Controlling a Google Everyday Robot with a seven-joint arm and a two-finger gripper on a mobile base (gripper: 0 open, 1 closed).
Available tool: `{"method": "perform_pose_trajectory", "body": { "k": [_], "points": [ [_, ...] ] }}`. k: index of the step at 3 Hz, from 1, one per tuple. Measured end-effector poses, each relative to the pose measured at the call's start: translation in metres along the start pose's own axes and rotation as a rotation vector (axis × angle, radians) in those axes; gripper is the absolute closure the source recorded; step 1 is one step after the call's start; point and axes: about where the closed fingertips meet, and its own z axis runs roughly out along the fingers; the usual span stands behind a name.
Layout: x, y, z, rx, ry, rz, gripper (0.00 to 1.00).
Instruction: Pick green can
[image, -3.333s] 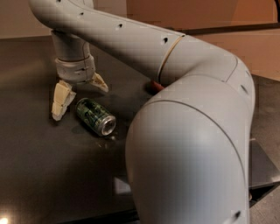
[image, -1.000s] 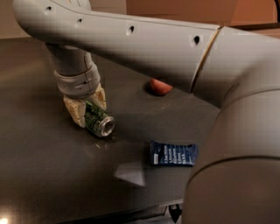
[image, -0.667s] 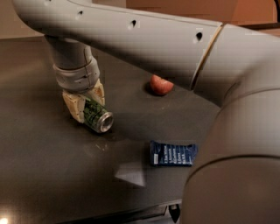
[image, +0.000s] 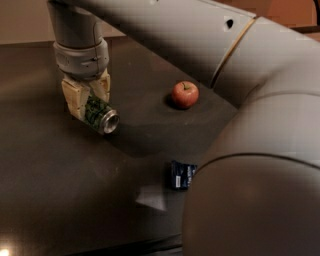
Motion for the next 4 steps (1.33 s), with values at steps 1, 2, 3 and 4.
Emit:
{"method": "perform_pose_trajectory", "body": {
  "k": [1,2,3,4],
  "points": [
    [-0.017,0.005,-0.029,-0.034,-0.057,-0.048,1.0],
    [-0.044,0.012,-0.056,-0.041,-0.127,-0.076,1.0],
    [-0.059,0.016,-0.072,-0.031,-0.167,-0.093,1.0],
    [-0.07,0.017,-0.074,-0.031,-0.21,-0.093,1.0]
  ]
}}
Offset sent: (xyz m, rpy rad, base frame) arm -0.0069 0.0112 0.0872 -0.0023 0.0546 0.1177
